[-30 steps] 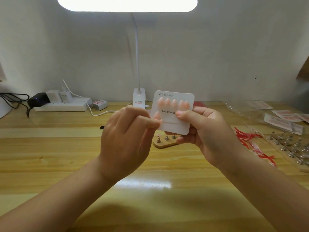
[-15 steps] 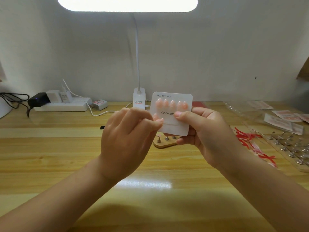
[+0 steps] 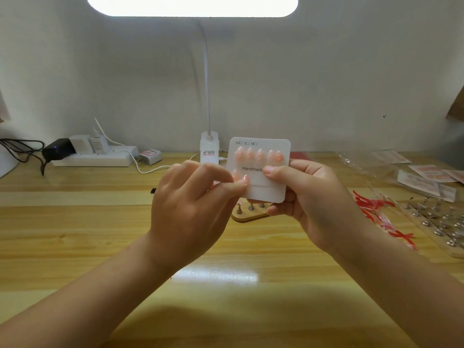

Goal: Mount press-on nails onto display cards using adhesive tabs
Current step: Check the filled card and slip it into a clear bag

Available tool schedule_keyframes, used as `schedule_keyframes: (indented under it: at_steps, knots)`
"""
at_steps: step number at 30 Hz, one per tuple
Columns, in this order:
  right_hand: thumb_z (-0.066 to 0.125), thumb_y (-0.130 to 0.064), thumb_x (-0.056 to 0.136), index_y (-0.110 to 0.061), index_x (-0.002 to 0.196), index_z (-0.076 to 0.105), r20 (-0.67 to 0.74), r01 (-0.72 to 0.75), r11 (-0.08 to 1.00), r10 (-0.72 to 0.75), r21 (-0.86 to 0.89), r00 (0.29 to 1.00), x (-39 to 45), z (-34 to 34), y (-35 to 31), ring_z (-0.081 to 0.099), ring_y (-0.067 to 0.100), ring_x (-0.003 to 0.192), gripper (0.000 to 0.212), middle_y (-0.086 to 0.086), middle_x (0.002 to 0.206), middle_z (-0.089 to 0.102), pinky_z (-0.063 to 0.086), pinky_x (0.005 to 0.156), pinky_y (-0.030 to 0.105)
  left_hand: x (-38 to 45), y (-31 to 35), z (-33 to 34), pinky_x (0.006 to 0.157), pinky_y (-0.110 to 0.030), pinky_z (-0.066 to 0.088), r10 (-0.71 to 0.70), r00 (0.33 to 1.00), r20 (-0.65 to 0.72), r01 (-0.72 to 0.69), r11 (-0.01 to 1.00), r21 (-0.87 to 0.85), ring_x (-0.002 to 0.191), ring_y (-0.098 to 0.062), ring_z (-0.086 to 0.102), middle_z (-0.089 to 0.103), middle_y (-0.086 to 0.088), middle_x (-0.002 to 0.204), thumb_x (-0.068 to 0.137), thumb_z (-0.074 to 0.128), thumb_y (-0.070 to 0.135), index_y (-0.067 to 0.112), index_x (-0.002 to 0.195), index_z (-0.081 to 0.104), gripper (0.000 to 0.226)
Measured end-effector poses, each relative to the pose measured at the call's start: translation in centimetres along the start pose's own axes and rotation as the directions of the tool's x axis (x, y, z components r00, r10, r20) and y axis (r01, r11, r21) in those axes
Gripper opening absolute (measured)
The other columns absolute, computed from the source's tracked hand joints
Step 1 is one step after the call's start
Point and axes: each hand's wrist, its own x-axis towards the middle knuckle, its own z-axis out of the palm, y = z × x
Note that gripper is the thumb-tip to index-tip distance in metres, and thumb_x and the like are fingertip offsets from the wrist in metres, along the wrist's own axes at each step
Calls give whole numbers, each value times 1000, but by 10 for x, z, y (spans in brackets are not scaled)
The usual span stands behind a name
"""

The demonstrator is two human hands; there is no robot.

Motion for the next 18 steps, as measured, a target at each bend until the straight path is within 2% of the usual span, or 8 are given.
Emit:
schedule_keyframes:
  at_steps: [5,7,8,9,11,13,15,18]
  knots:
    - [63,-9,89,-4,87,71,-6,-7,1000,7,1,1000,2,-1,1,71,26,65,9,11,75,73,48,44,21,1,3,0,60,-42,47,-34,999,-7,33,999,-31,66,-24,58,68,-7,84,91,64,21,8,89,77,18]
    - [62,-9,90,-4,91,70,-7,-8,1000,8,-1,1000,2,-3,1,72,27,67,9,11,78,74,48,44,22,4,8,0,66,-38,50,-169,985,19,170,975,-143,74,-21,58,63,-7,88,91,58,21,3,94,71,23]
    - [62,-9,90,-5,93,70,-7,-9,1000,9,-2,1000,3,-3,1,72,27,68,9,11,79,74,48,45,22,6,9,-1,69,-29,49,-290,956,50,294,932,-211,77,-16,56,59,-3,92,91,56,23,5,97,68,23]
    - [62,-9,90,-5,94,69,-6,-10,1000,10,-1,1000,3,-4,1,72,27,68,10,11,80,74,48,45,22,8,11,-3,70,-20,47,-437,894,101,447,849,-281,76,-11,55,58,1,93,90,55,27,12,100,64,21]
    - [61,-8,90,-6,96,69,-1,-13,1000,13,3,1000,3,-5,1,72,27,68,10,11,81,75,48,45,22,13,14,-5,65,-14,47,-662,679,318,726,538,-429,74,-6,57,63,7,88,89,59,37,26,100,61,16]
    - [61,-8,90,-6,98,69,9,-19,1000,19,9,1000,4,-5,2,71,26,67,12,11,81,74,49,46,22,15,14,-4,60,-12,46,-673,492,552,842,207,-499,68,0,59,68,11,78,87,62,42,31,89,69,13]
    - [59,-9,91,-5,99,69,24,-36,999,35,22,999,5,-5,3,70,25,67,14,10,81,73,49,47,23,17,15,-4,56,-10,44,-651,412,637,871,76,-486,62,1,57,69,13,69,86,61,35,35,76,75,17]
    - [56,-9,93,-3,100,68,75,-76,994,70,83,995,6,-6,4,70,24,74,15,10,82,73,54,53,26,17,16,-3,53,-10,44,-679,375,631,864,9,-503,58,1,55,70,10,67,84,65,30,37,72,76,18]
